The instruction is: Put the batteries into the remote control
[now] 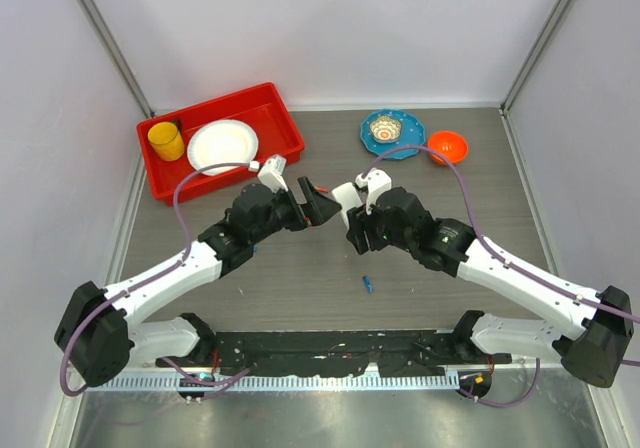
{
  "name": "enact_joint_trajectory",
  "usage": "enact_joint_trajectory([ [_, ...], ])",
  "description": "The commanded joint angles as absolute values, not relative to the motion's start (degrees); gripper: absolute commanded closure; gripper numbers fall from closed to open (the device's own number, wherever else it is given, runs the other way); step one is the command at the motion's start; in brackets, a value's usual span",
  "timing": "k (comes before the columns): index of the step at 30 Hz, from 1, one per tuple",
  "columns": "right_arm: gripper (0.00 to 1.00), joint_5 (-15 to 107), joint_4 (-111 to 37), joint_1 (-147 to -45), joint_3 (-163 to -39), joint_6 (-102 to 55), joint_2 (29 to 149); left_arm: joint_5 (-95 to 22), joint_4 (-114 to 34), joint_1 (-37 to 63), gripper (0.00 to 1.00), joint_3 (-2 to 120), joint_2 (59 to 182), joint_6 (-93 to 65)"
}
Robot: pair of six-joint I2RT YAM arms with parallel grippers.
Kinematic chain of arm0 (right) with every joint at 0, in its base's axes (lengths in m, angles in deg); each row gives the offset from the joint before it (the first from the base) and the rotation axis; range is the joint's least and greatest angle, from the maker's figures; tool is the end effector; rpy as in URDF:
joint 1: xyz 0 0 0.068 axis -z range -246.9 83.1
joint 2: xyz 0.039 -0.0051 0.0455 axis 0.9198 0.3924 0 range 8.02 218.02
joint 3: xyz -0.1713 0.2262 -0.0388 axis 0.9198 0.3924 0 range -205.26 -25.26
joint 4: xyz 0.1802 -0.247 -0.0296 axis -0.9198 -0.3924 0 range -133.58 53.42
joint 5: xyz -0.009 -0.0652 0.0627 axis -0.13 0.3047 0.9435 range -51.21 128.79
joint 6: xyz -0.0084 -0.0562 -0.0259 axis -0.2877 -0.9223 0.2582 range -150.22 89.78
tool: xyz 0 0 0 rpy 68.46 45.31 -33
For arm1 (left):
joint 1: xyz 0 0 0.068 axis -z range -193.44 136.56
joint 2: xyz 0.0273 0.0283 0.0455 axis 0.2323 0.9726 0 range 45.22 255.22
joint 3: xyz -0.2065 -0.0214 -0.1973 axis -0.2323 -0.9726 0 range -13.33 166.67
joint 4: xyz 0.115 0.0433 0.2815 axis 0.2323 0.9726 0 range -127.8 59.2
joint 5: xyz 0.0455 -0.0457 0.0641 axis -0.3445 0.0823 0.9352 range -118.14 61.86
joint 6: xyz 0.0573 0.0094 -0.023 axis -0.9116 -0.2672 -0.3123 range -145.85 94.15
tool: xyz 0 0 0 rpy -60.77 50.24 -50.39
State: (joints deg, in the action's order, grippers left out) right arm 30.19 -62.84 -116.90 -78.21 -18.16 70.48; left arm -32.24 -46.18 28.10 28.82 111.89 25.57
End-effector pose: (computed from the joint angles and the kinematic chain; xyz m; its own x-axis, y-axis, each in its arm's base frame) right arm 0.1911 0.2167 0.3000 -0.5092 -0.2857 -0.8118 -0.5860 0.8059 0.0839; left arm 0.2361 -0.2136 0.2680 -0.6870 -0.4332 -0.5834 0.2817 0.5813 -0.7633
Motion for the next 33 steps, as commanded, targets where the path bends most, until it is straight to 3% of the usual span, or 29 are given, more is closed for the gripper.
enact_joint_trajectory([
  [1,0.70,30.27,-60.40,-117.96,-80.90,-18.97,71.57,-33.24,-56.06,29.01,0.00,29.04,112.98,28.02],
  [5,0.70,31.06,-59.88,-118.23,-80.90,-18.79,72.09,-33.50,-59.33,29.19,0.02,28.68,113.68,28.47],
  [18,0.70,34.57,-56.89,-118.49,-80.90,-17.12,72.18,-34.03,-70.75,31.65,0.38,26.05,119.74,32.15],
  [27,0.70,36.77,-55.04,-118.49,-80.19,-15.80,71.66,-33.42,-80.69,31.65,0.43,21.12,120.27,35.76],
  [33,0.70,36.86,-55.13,-118.49,-80.02,-15.71,71.39,-33.33,-81.04,31.74,0.58,20.95,120.27,35.67],
])
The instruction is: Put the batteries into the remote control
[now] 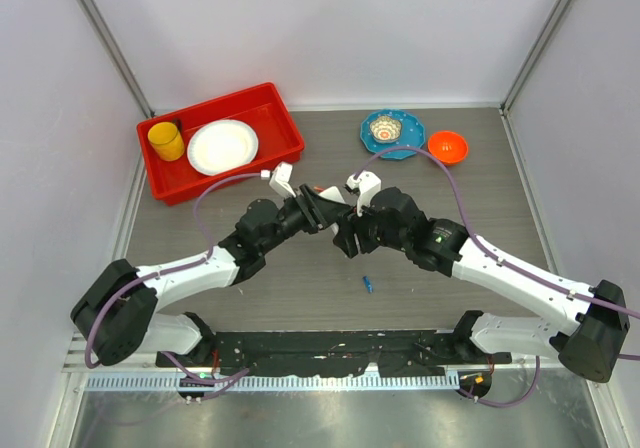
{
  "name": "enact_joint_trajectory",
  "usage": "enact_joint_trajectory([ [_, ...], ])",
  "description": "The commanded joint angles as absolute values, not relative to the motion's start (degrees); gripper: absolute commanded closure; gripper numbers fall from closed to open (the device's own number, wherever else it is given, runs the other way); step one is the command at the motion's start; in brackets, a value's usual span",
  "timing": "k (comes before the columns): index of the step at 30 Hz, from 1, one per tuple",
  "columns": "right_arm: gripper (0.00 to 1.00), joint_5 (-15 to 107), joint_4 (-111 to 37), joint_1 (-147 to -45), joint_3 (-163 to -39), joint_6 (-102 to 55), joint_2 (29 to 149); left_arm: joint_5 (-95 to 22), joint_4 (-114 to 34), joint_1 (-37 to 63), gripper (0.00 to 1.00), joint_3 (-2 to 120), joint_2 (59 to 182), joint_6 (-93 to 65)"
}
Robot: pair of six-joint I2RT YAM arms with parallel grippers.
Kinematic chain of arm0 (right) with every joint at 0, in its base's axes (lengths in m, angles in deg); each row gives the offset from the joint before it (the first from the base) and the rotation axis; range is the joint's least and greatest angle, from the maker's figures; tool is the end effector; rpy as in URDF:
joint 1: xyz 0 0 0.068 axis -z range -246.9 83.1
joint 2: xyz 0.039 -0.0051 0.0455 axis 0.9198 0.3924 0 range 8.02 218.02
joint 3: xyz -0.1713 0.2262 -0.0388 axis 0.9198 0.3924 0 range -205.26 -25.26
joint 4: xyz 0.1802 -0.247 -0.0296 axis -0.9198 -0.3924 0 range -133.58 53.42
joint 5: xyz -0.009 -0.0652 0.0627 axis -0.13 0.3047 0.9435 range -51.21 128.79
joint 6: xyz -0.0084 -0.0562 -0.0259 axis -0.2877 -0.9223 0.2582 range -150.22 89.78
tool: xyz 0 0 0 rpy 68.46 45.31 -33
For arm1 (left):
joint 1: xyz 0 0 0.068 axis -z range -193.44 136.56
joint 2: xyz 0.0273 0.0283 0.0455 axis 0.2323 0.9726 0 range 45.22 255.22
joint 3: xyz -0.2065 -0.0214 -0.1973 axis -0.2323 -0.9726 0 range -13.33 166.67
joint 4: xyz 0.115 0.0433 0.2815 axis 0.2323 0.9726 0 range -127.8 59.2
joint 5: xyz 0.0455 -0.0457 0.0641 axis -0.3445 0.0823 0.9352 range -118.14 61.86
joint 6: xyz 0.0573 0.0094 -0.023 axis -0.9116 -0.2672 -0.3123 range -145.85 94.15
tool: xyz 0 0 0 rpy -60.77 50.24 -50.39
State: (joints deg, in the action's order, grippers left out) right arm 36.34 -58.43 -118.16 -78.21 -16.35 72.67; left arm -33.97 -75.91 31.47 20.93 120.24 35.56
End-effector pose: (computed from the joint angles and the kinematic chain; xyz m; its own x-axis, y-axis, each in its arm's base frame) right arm 0.1903 0.2340 0.2969 -0.5171 -0.2620 -0.8149 -0.6521 0.7372 0.1767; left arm 0.2309 -0.2368 0.2305 -0.6954 -0.5402 -0.4738 0.3416 0.3316 -0.8794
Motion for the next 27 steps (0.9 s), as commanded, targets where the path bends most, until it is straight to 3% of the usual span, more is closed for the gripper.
enact_joint_trajectory([
  [1,0.71,36.95,-55.13,-118.49,-80.11,-15.80,71.39,-33.24,-81.04,31.74,0.59,21.03,120.19,35.59],
  [5,0.70,37.21,-55.13,-118.58,-80.02,-15.71,71.48,-33.15,-81.04,31.74,0.66,21.12,119.84,35.06],
  [9,0.68,36.95,-55.13,-118.49,-79.76,-15.54,71.39,-33.33,-81.22,31.74,0.83,20.86,119.92,34.71],
  [12,0.63,36.60,-55.04,-118.49,-79.67,-15.36,71.22,-33.50,-81.57,31.74,0.87,20.60,119.92,34.79],
  [14,0.61,36.60,-55.13,-118.49,-79.58,-15.36,71.04,-33.59,-81.66,31.74,0.99,20.42,120.01,34.71],
  [15,0.57,36.51,-55.04,-118.49,-79.49,-15.28,70.95,-33.68,-81.75,31.74,1.00,20.33,120.10,34.71],
  [16,0.42,36.33,-55.13,-118.58,-79.58,-14.84,70.87,-33.51,-81.83,31.74,1.00,20.16,119.92,34.62],
  [20,0.13,35.10,-56.00,-118.58,-80.89,-12.20,69.64,-31.66,-82.10,31.74,1.00,19.63,119.48,34.36],
  [27,0.12,38.00,-62.50,-118.49,-84.68,-11.76,64.90,-28.67,-80.17,31.04,1.00,21.30,117.82,31.20],
])
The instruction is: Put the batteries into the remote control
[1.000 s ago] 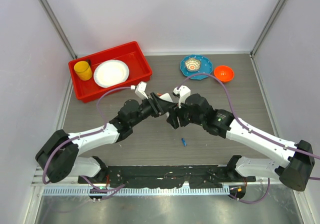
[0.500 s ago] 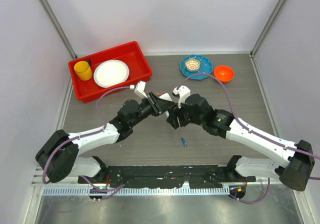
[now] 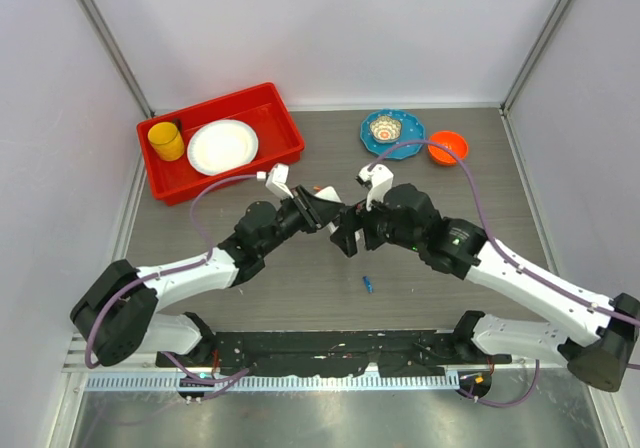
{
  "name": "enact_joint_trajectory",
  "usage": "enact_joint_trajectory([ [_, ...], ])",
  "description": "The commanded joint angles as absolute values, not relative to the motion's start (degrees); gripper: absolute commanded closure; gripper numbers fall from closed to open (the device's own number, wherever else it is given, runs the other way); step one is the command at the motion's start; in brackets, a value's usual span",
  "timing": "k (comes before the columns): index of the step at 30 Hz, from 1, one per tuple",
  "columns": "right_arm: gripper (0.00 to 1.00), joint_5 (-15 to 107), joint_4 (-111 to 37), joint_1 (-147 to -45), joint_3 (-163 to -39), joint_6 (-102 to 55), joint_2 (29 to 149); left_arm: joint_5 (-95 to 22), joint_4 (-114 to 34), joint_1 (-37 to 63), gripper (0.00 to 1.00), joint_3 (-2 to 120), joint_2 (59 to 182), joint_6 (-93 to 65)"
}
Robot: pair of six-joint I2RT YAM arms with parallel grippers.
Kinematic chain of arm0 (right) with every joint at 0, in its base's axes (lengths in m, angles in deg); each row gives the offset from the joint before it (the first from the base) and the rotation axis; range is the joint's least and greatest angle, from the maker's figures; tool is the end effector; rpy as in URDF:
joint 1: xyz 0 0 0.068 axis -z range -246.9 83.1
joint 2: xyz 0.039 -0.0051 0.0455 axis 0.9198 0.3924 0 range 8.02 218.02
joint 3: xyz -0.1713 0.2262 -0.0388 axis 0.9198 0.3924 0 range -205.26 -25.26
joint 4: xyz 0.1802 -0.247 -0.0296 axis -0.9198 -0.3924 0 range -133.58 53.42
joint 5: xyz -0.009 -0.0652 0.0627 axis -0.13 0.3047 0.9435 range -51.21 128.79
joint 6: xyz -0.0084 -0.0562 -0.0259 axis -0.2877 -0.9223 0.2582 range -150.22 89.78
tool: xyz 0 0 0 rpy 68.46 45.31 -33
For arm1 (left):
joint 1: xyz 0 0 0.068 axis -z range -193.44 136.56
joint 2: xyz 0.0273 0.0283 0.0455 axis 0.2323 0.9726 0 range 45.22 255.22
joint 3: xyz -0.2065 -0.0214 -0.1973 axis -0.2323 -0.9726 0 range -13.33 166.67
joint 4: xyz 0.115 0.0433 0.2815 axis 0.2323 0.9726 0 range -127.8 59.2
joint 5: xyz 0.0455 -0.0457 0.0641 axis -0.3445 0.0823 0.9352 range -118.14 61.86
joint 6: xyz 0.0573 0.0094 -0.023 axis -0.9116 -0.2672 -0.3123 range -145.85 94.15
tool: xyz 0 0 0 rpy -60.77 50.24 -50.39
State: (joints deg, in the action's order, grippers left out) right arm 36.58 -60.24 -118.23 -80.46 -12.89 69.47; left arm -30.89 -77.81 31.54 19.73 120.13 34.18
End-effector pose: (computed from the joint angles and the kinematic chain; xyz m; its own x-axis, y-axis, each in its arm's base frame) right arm 0.1829 0.2258 0.3248 -0.5234 -0.1779 -0.8333 -0.6321 0.7369 0.2397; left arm 0.2302 -0.2331 0.2271 -0.6523 -0.5715 -0.4979 0.3498 0.3558 -0.8666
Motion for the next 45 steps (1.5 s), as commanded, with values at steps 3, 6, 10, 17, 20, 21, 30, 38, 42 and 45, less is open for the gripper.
enact_joint_trajectory([
  [3,0.11,34.68,-61.03,-118.49,-81.70,-9.75,59.73,-26.21,-80.86,30.25,1.00,20.95,115.89,29.53],
  [6,0.11,23.38,-55.59,-118.40,-74.59,-1.35,54.02,-24.11,-83.59,29.98,1.00,18.49,113.08,26.54],
  [10,0.11,21.90,-45.31,-117.18,-63.53,10.00,50.22,-22.70,-90.87,30.07,1.00,12.97,110.26,22.06],
  [17,0.13,37.90,-21.44,-114.45,-57.53,22.77,57.67,-20.68,-99.22,30.07,1.00,7.86,108.67,19.86],
  [20,0.16,42.39,-12.45,-113.31,-54.80,27.96,61.01,-19.01,-100.03,30.16,1.00,6.62,107.53,18.45],
  [21,0.18,43.53,-11.28,-113.04,-54.62,28.66,62.07,-18.22,-100.03,30.07,1.00,6.36,107.27,18.19],
  [30,0.25,49.87,-0.03,-111.02,-53.04,35.09,70.60,-18.39,-101.61,30.16,1.00,6.18,107.35,18.62],
  [38,0.31,49.69,0.33,-110.32,-52.86,34.82,70.78,-16.10,-104.25,30.07,1.00,5.21,107.62,24.68],
  [42,0.34,49.78,-0.19,-110.14,-53.12,34.30,70.86,-16.63,-104.51,30.16,1.00,5.22,107.62,26.27],
  [45,0.36,49.78,-0.55,-110.14,-53.30,34.03,71.22,-16.98,-104.77,30.16,1.00,5.21,107.71,26.62],
])
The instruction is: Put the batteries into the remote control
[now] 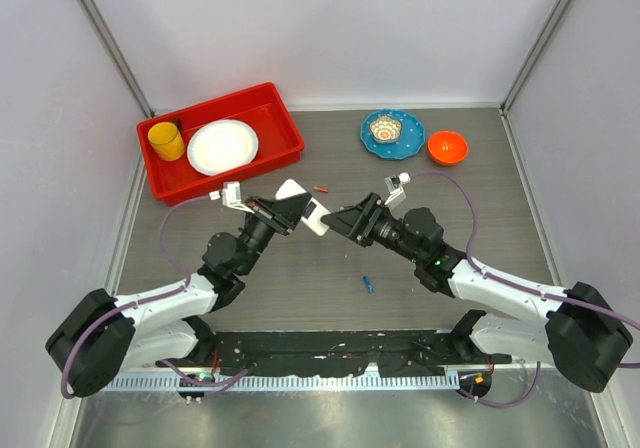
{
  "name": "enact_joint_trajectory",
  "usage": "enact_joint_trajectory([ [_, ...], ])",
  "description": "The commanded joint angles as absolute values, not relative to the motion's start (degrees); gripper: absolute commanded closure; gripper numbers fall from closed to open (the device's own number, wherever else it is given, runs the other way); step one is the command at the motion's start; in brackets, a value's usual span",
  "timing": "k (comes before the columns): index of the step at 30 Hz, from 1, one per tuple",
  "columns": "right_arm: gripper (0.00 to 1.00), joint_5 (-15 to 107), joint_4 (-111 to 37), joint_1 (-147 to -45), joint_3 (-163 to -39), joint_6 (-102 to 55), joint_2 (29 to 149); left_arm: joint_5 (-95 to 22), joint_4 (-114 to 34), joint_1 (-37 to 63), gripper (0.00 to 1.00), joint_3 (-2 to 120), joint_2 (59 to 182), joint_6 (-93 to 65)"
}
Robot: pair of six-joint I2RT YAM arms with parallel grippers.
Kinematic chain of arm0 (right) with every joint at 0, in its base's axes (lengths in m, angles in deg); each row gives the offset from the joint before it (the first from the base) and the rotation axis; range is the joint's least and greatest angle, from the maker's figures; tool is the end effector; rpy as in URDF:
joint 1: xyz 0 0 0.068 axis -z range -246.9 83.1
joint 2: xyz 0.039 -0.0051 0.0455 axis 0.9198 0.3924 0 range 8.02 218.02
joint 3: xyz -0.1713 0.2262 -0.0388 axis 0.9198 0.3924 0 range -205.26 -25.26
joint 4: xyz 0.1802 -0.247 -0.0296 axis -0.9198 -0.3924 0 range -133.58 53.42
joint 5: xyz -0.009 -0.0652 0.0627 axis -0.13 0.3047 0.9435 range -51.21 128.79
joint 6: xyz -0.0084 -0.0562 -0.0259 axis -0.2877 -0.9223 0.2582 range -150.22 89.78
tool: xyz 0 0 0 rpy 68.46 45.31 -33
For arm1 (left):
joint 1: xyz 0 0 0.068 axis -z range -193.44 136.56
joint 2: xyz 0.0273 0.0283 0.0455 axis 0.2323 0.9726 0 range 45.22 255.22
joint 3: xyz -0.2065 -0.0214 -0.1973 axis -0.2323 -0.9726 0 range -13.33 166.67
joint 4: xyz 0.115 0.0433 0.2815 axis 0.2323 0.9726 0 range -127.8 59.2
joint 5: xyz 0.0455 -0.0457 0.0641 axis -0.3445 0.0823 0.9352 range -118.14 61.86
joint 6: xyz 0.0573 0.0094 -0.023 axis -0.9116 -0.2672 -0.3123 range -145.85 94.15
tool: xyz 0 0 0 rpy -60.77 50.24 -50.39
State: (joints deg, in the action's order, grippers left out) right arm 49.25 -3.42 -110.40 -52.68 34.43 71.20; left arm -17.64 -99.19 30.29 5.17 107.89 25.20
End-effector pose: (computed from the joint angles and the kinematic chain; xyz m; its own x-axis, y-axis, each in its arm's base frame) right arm 0.2031 0.2048 0.2334 -0.7446 0.5184 -0.4204 -0.3166 0.2802 0.9062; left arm 0.1939 -0.1734 0.2350 -0.2962 -0.7748 -0.5585 0.5144 0.3632 -0.7768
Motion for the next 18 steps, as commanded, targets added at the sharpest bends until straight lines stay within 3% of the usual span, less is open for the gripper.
enact_joint_trajectory([
  [1,0.36,49.78,-0.46,-110.14,-53.39,34.03,71.39,-17.16,-104.77,30.16,1.00,5.30,107.71,26.97],
  [6,0.43,49.69,0.42,-110.05,-53.48,33.94,72.01,-17.86,-104.95,30.16,1.00,5.39,107.79,27.67],
  [18,0.45,50.40,1.74,-110.05,-54.44,34.21,73.32,-18.92,-105.65,30.25,1.00,5.57,109.11,28.20],
])
